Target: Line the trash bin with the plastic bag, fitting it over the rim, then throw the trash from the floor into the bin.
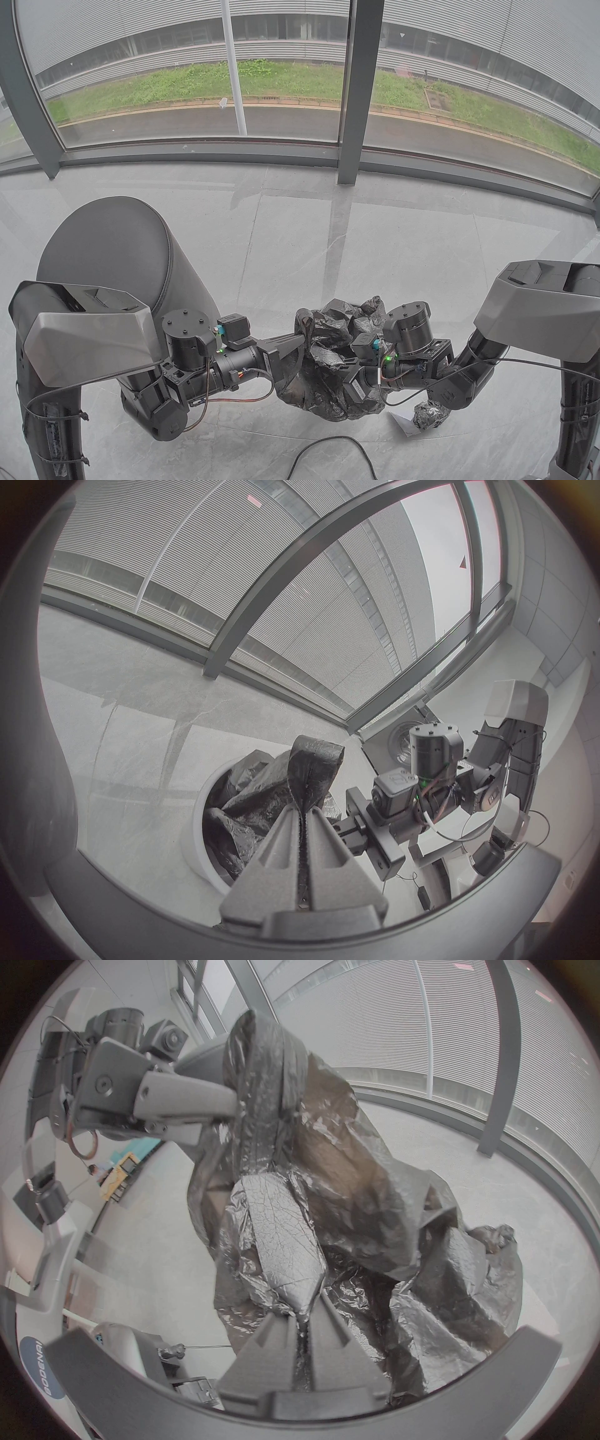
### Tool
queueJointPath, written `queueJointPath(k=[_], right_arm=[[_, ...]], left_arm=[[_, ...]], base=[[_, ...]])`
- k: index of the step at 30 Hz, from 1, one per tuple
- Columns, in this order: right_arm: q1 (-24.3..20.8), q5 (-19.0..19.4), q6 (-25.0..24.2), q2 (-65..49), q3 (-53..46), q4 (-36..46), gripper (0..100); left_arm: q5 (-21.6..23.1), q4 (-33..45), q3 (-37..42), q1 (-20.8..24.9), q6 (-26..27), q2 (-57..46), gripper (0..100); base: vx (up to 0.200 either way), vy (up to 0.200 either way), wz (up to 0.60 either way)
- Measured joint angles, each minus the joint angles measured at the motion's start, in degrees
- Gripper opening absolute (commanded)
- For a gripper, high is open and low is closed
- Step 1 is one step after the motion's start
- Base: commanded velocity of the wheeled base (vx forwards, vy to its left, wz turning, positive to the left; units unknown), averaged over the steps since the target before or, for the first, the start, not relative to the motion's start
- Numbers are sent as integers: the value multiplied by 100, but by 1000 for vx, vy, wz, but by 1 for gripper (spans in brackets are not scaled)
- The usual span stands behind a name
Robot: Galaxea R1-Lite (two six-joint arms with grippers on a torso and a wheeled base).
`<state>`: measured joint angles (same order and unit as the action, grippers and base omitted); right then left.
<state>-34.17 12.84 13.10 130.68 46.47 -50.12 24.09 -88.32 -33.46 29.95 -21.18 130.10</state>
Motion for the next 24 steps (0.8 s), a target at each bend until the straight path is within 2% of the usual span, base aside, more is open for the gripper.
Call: queueJointPath(k=[5,10,17,24], right_arm=[[93,610,0,-185,-83,-2,0],[553,996,-2,-340,-207,28,0],[1159,1111,9,-301,-83,2,0],[1386,1113,27,-224,166,-9,0]], left_arm=[[111,0,273,-72,0,-111,0],[179,0,315,-146,0,-113,0],[180,9,-201,-184,-1,193,0],[137,9,-1033,-219,-6,621,0]], base=[[0,0,0],[0,0,0],[0,0,0],[0,0,0]])
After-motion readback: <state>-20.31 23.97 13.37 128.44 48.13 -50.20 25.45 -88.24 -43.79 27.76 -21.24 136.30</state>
